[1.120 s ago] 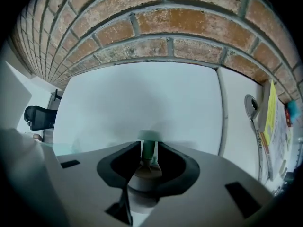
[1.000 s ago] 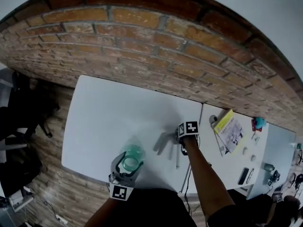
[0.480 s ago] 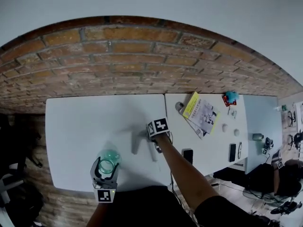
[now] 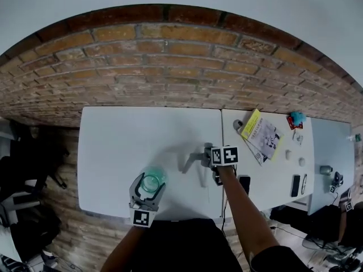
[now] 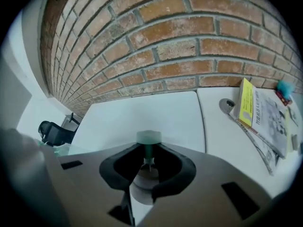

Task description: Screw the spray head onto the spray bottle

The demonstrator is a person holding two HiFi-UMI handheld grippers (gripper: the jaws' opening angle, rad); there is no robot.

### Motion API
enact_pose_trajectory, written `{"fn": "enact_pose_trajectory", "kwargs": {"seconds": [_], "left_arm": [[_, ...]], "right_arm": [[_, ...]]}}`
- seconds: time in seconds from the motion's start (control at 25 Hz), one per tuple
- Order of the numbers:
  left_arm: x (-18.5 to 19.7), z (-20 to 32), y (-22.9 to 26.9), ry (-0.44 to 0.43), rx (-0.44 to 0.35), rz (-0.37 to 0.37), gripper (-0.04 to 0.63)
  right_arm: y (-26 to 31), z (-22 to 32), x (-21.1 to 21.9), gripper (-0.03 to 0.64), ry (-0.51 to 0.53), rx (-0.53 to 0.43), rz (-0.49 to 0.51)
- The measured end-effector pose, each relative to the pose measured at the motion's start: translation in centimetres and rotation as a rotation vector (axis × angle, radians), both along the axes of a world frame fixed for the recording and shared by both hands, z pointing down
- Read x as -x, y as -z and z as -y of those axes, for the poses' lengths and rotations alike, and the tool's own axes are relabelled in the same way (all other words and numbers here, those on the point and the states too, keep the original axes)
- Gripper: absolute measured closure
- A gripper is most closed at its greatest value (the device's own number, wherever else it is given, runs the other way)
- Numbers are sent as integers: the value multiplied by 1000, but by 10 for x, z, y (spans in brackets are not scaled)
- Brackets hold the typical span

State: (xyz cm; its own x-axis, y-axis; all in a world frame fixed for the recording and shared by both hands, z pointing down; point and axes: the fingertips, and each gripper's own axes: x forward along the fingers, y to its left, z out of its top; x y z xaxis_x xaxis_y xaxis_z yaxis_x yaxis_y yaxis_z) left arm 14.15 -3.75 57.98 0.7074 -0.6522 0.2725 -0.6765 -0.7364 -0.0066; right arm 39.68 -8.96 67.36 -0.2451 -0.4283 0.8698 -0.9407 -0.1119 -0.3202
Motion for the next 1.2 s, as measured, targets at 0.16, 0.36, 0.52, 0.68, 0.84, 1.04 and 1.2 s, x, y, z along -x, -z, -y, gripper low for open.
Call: {"fn": "enact_pose_trajectory", "kwargs": {"seconds": [0.16,0.36,0.52,0.68,0.84,1.04,1.2], "left_arm": [[0,0,1,-24,-12,-14,275],[2,-1,3,-38,-40,-22,275],[1,-2,3,-60,-55,-18,275],[1,-4,4,-71,-61,-26,275],[2,-3,4,-79,-67,-29,275],[0,-5,3,-95,-69,-25,273],[-1,-6,-6,-133,-111,21,273]], "right_arm": [[18,-9,2,546,-13,-89,-14],[41,-14,9,546,-32,-181,-23],[60,-15,15,546,-31,-264,-27],[80,-19,21,546,-39,-355,-30],[100,-23,26,546,-55,-431,-28],[120,-34,26,546,-76,-509,-32],[131,-48,25,546,-102,-541,-49]]}}
